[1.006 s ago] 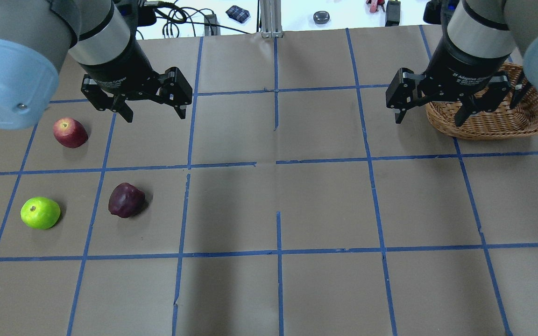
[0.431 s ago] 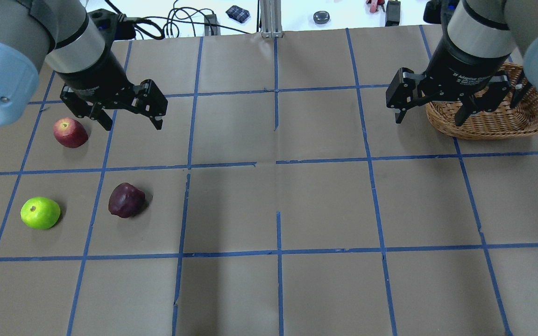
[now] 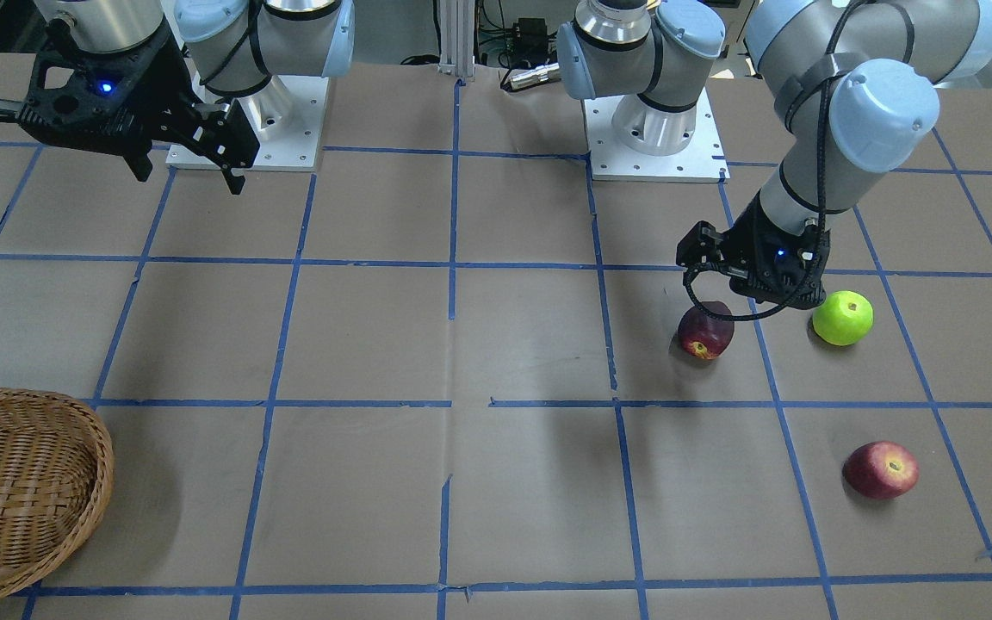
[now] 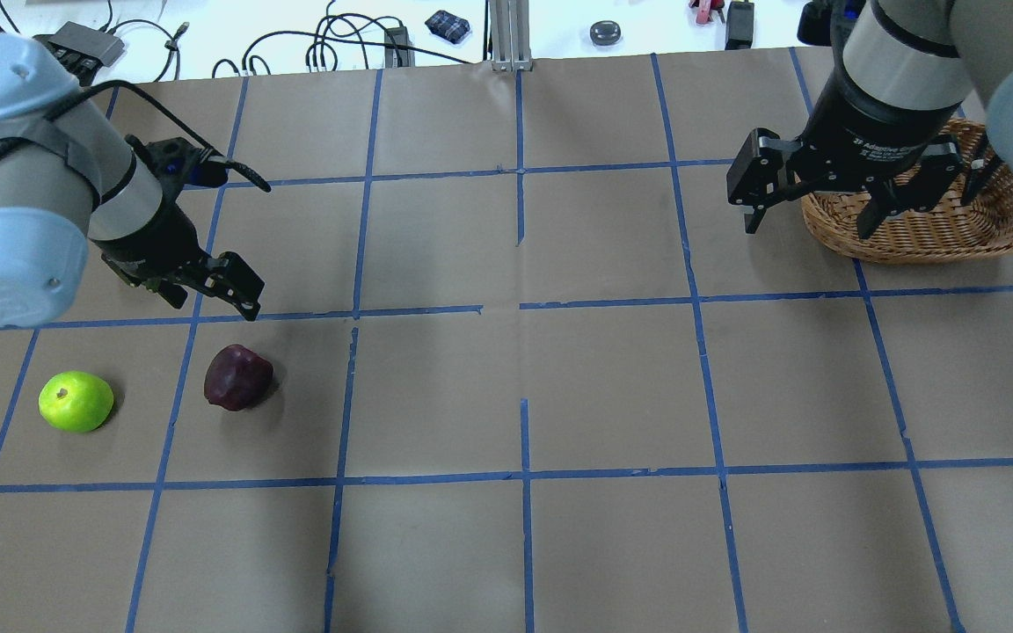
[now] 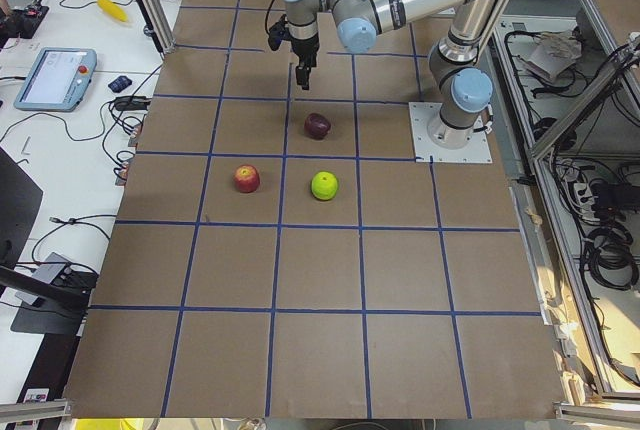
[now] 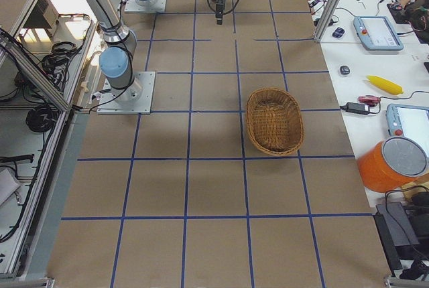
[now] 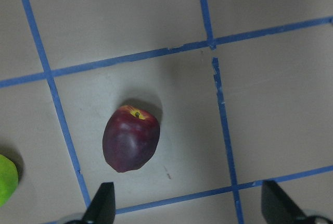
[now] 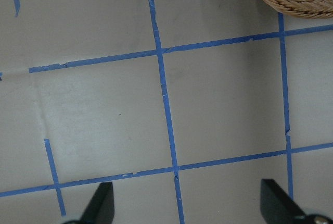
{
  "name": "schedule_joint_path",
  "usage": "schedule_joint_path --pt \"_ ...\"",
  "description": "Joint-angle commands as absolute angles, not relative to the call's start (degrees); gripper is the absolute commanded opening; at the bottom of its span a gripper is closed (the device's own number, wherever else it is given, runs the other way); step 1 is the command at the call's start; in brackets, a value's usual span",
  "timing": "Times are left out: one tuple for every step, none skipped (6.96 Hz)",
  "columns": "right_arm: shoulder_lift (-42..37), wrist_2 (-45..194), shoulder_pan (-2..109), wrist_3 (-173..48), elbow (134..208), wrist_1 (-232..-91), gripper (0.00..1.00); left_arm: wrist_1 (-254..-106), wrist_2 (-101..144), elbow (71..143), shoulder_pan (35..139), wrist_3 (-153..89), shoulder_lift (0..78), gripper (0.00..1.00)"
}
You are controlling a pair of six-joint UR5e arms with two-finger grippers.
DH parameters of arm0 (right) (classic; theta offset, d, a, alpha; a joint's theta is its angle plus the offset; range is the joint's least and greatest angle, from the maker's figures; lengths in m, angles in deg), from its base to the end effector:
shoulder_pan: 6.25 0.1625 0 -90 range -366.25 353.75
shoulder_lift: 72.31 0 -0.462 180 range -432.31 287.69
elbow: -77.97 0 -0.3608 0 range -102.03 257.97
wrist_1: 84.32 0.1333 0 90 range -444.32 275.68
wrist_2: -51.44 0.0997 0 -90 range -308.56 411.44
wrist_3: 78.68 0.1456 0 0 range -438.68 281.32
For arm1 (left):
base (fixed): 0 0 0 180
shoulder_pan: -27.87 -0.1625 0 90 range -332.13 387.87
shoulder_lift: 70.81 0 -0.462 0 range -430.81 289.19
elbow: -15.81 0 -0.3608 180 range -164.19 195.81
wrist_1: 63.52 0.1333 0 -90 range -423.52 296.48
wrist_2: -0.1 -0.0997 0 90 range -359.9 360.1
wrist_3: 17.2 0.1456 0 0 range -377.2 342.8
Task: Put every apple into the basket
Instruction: 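Move the left gripper down toward the dark red apple, then close the left gripper around the dark red apple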
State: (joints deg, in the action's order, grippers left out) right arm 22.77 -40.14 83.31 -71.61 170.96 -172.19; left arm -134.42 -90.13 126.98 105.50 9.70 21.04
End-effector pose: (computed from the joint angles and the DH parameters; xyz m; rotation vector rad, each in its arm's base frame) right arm 0.1261 -0.4202 0.4902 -0.2039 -3.1073 0.0014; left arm -0.0361 -0.4548 0.3311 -0.3949 -3.0956 -0.1027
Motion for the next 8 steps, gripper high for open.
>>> schedule_joint_path --pt "22.7 -40.1 83.3 -71.6 171.0 -172.3 1.0 -118.5 -93.0 136.6 104.2 17.7 24.4 1.0" --pt "22.7 -40.1 83.3 -71.6 171.0 -172.3 1.0 -114.5 -93.2 139.0 104.2 18.5 26.2 1.0" --pt "22.7 -40.1 83.3 -71.6 171.0 -172.2 1.0 -113.9 -93.2 139.6 104.2 18.7 27.5 1.0" --pt "22.7 -40.1 83.3 -71.6 171.0 -172.2 1.0 -113.4 -93.1 139.4 104.2 18.7 29.0 1.0" --pt "22.7 -40.1 83.3 -71.6 171.0 -172.3 1.0 -113.4 -93.2 139.4 104.2 18.7 30.3 1.0" --pt "22.7 -40.1 83.3 -71.5 171.0 -172.3 1.0 -113.4 -93.5 139.6 104.2 18.8 31.3 1.0" --pt "22.7 -40.1 83.3 -71.7 171.0 -172.3 1.0 -113.4 -95.2 139.6 104.2 18.7 31.9 1.0" --pt "22.7 -40.1 83.3 -71.6 171.0 -172.3 1.0 -113.4 -95.2 139.5 104.2 18.5 31.9 0.95"
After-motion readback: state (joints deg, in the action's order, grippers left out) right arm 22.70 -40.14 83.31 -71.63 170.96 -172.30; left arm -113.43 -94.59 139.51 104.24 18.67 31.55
